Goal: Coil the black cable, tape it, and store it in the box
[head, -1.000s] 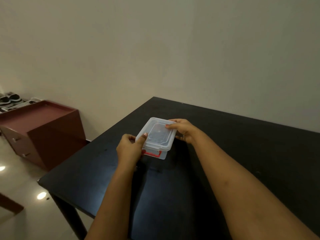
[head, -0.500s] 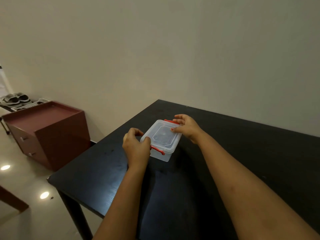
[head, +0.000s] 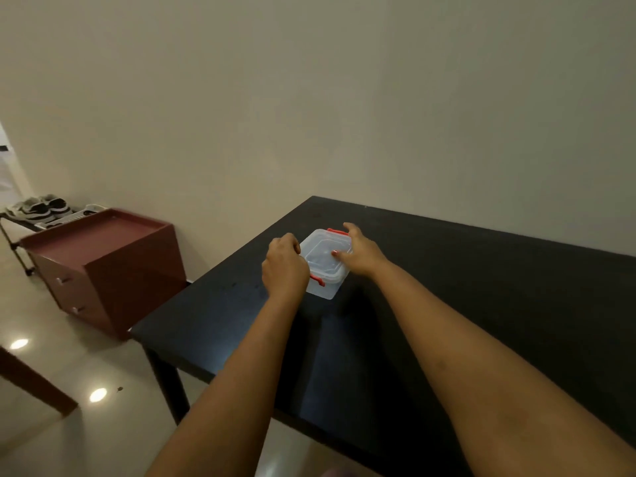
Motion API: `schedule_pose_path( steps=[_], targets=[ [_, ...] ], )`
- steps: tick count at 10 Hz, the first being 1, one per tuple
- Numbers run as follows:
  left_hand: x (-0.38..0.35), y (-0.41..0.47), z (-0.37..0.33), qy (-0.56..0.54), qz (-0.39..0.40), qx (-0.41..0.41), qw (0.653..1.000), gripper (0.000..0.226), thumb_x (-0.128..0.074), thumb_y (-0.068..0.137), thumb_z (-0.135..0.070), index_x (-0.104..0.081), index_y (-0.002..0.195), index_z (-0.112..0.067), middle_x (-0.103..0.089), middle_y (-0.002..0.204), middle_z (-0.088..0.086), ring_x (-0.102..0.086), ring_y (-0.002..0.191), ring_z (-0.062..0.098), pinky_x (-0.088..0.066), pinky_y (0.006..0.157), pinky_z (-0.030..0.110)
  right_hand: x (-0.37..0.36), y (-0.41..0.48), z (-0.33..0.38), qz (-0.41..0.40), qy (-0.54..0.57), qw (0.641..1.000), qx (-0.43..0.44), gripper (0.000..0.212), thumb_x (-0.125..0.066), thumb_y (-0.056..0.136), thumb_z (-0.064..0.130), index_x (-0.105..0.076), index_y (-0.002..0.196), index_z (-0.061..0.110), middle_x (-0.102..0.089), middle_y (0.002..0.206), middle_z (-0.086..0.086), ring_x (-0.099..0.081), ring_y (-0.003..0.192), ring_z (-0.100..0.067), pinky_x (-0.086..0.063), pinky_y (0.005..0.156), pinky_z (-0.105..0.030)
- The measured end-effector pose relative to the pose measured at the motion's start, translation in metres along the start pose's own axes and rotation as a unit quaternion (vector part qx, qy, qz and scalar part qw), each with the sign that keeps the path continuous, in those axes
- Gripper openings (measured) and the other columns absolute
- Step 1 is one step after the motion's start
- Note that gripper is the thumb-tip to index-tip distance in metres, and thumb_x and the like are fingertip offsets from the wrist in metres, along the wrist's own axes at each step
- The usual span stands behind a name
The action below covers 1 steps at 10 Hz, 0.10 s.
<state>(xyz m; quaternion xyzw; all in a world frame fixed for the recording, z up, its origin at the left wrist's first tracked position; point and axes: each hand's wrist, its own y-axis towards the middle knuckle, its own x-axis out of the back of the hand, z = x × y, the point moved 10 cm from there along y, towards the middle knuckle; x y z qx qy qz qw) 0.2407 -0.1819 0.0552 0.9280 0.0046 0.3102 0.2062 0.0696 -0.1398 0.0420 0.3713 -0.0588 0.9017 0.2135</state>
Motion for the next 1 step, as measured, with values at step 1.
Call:
schedule_pose_path(
  steps=[1],
  targets=[
    [0.0151, 0.0016, 0.0044, -0.029, 0.019, 0.028, 0.999, 0.02, -0.055, 0.092, -0.033, -0.052, 0.098, -0.014, -0.056, 0.102, 0.008, -0.054, 0.083, 0.021, -0.043, 0.066, 0.032, 0.0065, -0.0348, 0.0097, -0.008, 0.006, 1.0, 0.03, 0.073, -0.061, 0.091, 0.026, -0.018, 0.15, 0.022, -0.033, 0.151, -0.012, -0.037, 0.136, -0.029, -0.036, 0.108, -0.044]
  ],
)
